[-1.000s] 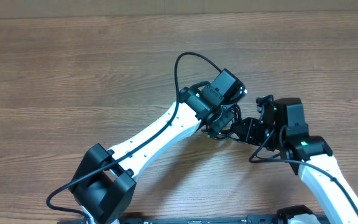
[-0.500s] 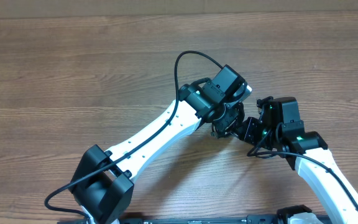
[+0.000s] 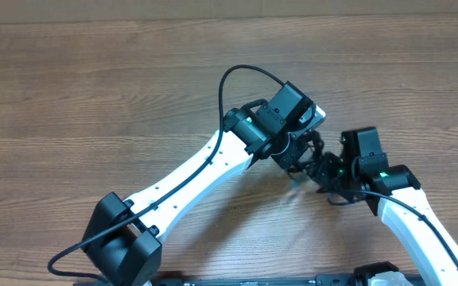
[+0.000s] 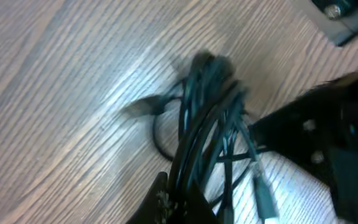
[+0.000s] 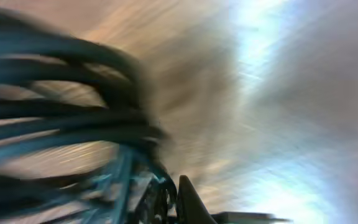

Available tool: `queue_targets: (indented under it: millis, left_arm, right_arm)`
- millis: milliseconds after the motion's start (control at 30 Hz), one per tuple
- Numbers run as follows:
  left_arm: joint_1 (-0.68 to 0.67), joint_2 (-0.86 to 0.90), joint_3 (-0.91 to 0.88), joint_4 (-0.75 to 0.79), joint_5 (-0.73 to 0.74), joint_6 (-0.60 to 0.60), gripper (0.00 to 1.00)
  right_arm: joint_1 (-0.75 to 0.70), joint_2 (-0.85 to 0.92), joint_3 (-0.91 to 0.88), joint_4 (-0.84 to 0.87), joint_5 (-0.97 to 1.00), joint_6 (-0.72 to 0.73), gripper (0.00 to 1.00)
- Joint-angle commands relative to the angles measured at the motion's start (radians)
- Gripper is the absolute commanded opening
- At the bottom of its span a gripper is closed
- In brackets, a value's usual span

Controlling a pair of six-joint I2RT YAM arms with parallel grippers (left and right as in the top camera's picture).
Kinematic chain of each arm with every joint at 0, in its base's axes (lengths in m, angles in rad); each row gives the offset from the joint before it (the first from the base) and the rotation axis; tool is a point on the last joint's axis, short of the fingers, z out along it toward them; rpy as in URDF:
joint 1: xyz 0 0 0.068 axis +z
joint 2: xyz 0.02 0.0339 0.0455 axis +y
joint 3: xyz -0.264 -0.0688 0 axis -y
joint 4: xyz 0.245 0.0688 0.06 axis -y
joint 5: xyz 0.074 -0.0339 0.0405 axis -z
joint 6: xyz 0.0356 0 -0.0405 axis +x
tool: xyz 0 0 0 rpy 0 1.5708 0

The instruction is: Untangle cables

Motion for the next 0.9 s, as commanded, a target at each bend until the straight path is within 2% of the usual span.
queue_targets:
  millis: [0,233,367,433,500,567,733,867]
  left_arm:
    - [0.036,-0.080,0.037,-0.006,-0.028,-0.017,0.04]
    - [0.060,-0.080,0.037,-0.025,-0.027,-0.018,0.04]
    - [0.059,-0.080,0.037,-0.029,-0.027,-0.017,0.04]
    - [0.059,-0.080,0.037,-0.029,-0.026,-0.017,0.04]
    - [0.059,-0.080,0.037,-0.028,-0.026,-0.017,0.04]
    - [0.059,-0.080,0.037,-0.028,-0.025,-0.017,0.04]
    - [0.059,-0.080,0.037,-0.030,-0.016,-0.017,0.04]
    - [0.059,-0.080,0.037,-0.029,0.063,-0.017,0.04]
  right_arm:
    - [-0.009,0.008,-0.015,-0.087,0.310,0.165,0.04]
    - [-0.009,0.008,-0.027,-0.101,0.335,0.201,0.04]
    - [-0.009,0.008,-0.027,-0.055,0.261,0.187,0.04]
    - [-0.009,0.008,-0.027,0.006,0.152,0.077,0.13]
    - [-0.009,0.008,-0.026,0.084,0.008,-0.066,0.29]
    - [-0.009,0.008,-0.026,0.148,-0.126,-0.150,0.42]
    - [-0.009,0.008,-0.026,0.255,-0.255,-0.167,0.47]
    - [-0.009,0.008,-0.026,0.322,-0.313,-0.167,0.47]
